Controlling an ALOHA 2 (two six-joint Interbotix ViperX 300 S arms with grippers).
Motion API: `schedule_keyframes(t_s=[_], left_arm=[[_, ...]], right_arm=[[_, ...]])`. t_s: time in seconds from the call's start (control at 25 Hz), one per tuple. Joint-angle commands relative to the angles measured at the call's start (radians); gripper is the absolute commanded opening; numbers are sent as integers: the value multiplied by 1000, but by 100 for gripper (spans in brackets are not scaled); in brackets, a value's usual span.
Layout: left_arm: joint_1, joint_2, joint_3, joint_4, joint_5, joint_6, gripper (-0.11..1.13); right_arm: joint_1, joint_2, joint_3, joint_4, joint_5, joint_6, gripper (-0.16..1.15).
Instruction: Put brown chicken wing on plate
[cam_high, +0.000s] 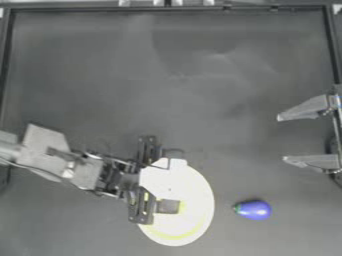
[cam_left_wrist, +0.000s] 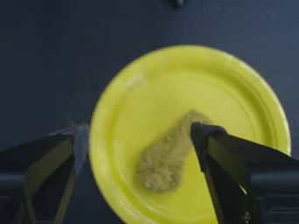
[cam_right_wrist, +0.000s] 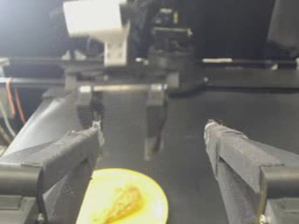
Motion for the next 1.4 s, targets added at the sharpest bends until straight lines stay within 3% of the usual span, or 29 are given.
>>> schedule_keyframes(t_s=[0.04, 0.2, 0.56, 1.4], left_arm=[[12, -114, 11, 35, -5, -2, 99], [23, -186, 51, 54, -17, -5, 99], [55, -368, 199, 52, -149, -18, 99], [144, -747, 538, 44, -351, -51, 94]], right_arm=[[0, -6, -11, 3, -6, 0, 100], [0, -12, -8, 8, -2, -2, 100], [0, -12, -3, 20, -2, -2, 100], [-15, -12, -9, 23, -2, -3, 100]])
